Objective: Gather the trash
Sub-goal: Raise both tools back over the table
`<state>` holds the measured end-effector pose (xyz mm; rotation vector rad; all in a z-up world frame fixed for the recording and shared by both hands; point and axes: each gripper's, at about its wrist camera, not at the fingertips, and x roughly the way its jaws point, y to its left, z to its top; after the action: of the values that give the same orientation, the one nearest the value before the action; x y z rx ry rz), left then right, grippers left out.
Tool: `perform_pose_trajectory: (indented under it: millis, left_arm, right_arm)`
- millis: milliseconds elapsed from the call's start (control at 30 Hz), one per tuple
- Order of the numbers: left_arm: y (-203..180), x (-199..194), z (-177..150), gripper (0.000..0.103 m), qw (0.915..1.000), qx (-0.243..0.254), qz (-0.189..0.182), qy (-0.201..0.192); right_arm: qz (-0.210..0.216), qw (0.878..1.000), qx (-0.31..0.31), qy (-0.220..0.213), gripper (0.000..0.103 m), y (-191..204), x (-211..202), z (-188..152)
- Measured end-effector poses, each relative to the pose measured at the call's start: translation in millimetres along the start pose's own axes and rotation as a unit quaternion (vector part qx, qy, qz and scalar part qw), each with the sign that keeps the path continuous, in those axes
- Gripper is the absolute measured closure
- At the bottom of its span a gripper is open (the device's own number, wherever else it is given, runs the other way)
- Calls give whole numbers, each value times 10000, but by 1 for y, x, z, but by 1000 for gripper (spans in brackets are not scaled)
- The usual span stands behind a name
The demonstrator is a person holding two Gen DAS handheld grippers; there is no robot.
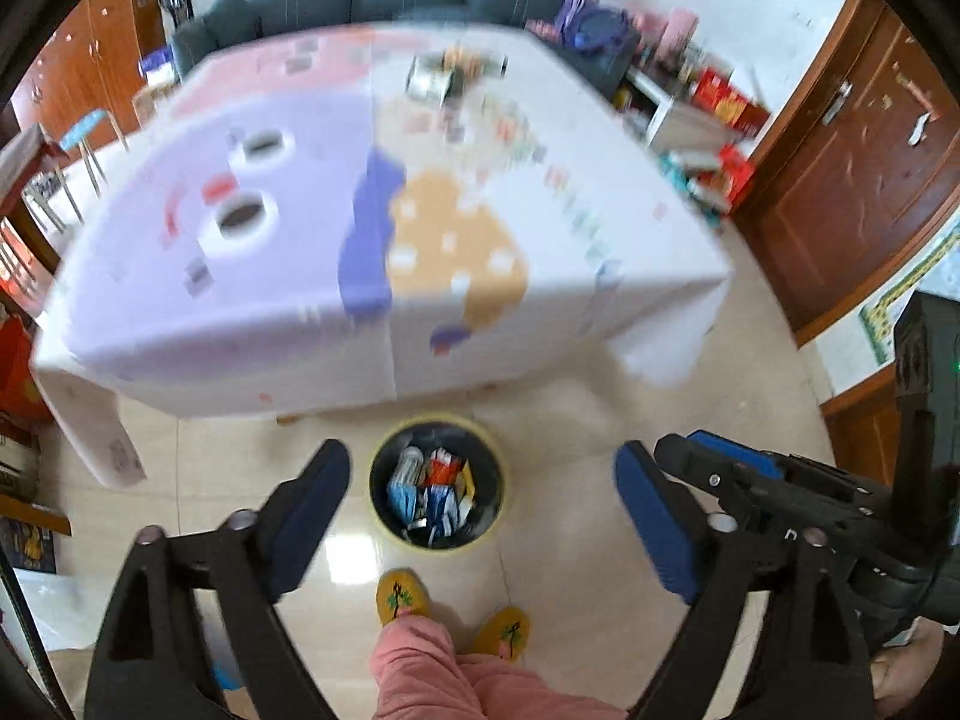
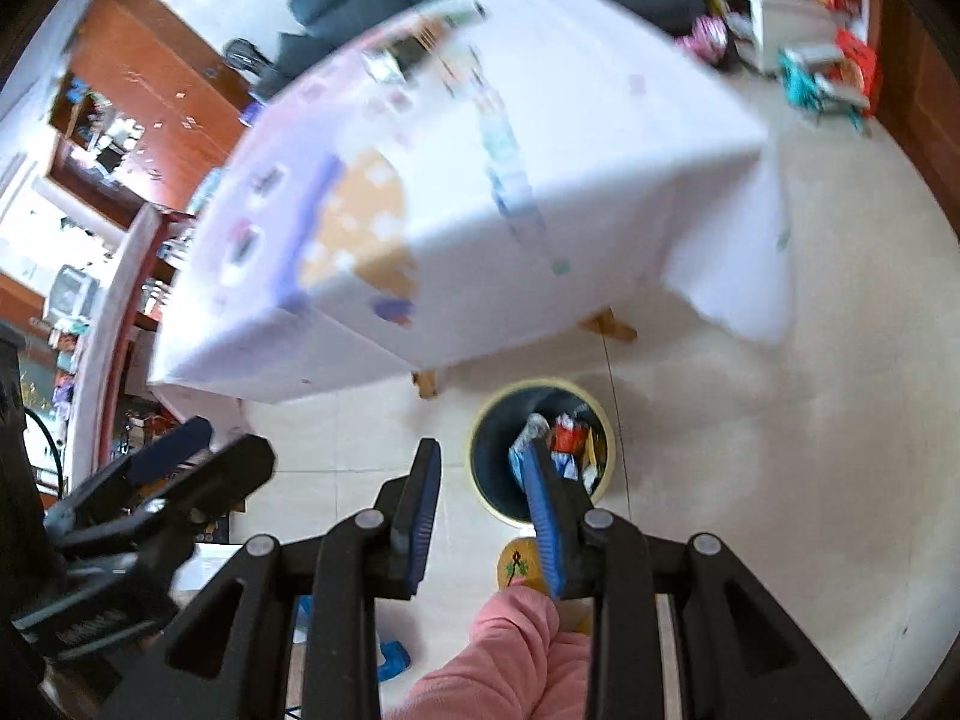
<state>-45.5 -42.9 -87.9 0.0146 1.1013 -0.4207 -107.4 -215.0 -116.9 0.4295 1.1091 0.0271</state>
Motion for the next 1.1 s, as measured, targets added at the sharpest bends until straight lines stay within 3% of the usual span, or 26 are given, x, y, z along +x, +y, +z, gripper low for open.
perform_pose_trajectory:
  millis: [333, 533, 833, 933, 1100]
  left_arm:
    - [-33, -115, 62, 7, 9937, 403, 128, -1034]
    - [-43, -134, 101, 4, 9910, 490, 38, -1242]
    - [-32, -96, 186, 4, 9904, 784, 13, -1143]
    - [-21, -61, 229, 4, 9906, 969, -100, -963]
    - [-1, 20, 304, 4, 9921, 1172, -343, -278]
  right_arm:
    - [368, 9925, -428, -1081, 74, 30, -100, 39]
    - [432, 9877, -492, -1422, 74, 39, -122, 68]
    - [75, 9854, -330, -1669, 74, 40, -108, 131]
    - [-73, 9847, -81, -1738, 74, 37, -92, 161]
    - [-215, 9835, 706, -1649, 74, 26, -50, 211]
